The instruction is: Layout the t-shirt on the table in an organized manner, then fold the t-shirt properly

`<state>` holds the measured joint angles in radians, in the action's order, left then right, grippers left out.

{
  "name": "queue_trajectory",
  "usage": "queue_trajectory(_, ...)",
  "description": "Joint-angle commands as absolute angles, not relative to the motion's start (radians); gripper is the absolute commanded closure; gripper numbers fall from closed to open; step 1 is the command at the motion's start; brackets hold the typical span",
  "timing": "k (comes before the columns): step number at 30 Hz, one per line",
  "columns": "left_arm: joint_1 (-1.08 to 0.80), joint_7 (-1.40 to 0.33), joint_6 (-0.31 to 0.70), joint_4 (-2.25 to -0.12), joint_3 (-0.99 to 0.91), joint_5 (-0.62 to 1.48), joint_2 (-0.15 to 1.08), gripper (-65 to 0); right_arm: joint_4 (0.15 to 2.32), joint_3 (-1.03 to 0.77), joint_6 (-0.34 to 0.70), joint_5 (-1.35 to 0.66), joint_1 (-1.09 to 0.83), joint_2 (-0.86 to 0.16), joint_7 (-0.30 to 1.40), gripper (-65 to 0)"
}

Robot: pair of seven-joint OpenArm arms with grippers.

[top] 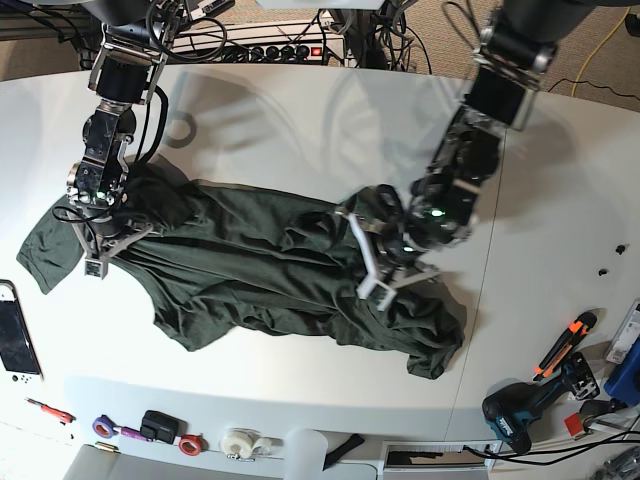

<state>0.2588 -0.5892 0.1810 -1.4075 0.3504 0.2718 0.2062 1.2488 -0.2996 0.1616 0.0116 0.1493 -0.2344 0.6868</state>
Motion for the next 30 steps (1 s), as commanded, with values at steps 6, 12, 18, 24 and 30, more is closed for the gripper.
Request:
queue_trajectory(6, 0.196, -0.569, 0.183, -1.538, 0.327, 0.296, 0.318, 0.0, 1.236, -0.303, 0.134, 0.059, 0.133, -0.244, 0.795, 0.0)
queue_trajectory(12, 0.097, -0.595, 0.218, -1.662, 0.218, 0.309, 0.377, 0.0, 1.236, -0.303, 0.133, 0.08, 0.133, -0.244, 0.793, 0.0)
queue_trajectory(18, 0.063, -0.653, 0.318, -1.699, 0.036, 0.451, 0.417, 0.0, 1.236, -0.303, 0.133, 0.08, 0.133, -0.244, 0.793, 0.0)
queue_trajectory(24, 0.064, -0.688, 0.389, -1.699, -0.096, 0.567, 0.484, 0.0, 1.236, -0.303, 0.133, 0.08, 0.133, -0.244, 0.793, 0.0)
queue_trajectory(30, 0.064, -0.687, 0.353, -1.699, -0.102, 0.569, 0.528, -40.4, 1.236, -0.303, 0.133, 0.08, 0.133, -0.244, 0.794, 0.0)
